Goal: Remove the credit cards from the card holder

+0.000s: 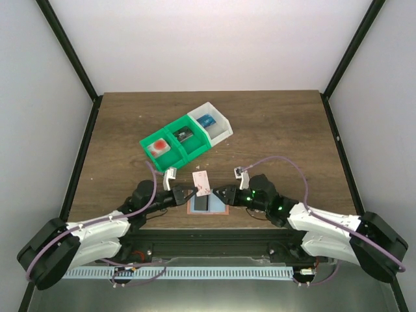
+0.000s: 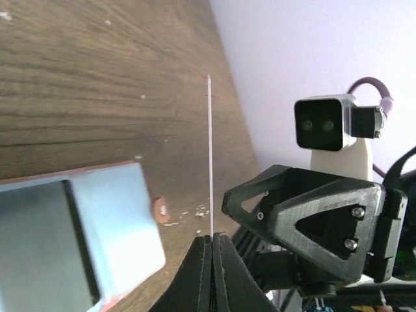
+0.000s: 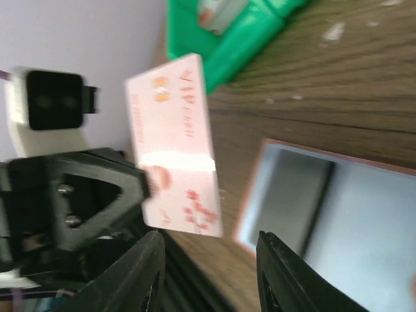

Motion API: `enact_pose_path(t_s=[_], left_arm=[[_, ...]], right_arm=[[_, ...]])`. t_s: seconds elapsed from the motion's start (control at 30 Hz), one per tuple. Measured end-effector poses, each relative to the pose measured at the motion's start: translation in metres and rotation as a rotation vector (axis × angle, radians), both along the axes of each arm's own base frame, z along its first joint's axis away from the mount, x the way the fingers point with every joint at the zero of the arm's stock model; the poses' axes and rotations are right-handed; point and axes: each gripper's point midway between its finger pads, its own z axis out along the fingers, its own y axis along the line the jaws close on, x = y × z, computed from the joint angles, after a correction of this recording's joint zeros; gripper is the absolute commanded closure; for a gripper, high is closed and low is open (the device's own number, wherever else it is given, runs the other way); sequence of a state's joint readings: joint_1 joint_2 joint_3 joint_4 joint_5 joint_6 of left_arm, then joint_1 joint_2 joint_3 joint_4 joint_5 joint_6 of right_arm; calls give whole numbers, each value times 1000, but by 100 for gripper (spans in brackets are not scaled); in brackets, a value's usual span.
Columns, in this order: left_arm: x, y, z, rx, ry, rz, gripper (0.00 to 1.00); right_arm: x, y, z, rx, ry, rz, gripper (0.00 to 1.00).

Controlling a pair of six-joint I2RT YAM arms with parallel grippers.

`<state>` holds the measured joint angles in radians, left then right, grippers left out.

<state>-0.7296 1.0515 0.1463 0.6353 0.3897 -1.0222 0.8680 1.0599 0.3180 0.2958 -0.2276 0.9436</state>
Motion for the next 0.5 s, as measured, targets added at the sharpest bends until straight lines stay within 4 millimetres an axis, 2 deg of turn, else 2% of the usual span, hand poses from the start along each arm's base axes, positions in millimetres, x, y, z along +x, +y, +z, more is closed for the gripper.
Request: enact_pose_path(t_s=[0.1, 0.3, 0.47, 0.5], left_arm=[[-3, -3, 12, -43, -30, -24, 100], [-17, -15, 33, -132, -70, -111, 100], [-28, -22, 42, -181, -88, -172, 98], [-28, -23, 42, -184, -89, -176, 90]], right_arm=[[-4, 10, 24, 95, -30, 44, 58], [-11, 19, 37, 173, -5, 92, 60], [-15, 22, 44, 209, 12, 110, 89], [-16, 22, 46, 218, 8, 116, 93]])
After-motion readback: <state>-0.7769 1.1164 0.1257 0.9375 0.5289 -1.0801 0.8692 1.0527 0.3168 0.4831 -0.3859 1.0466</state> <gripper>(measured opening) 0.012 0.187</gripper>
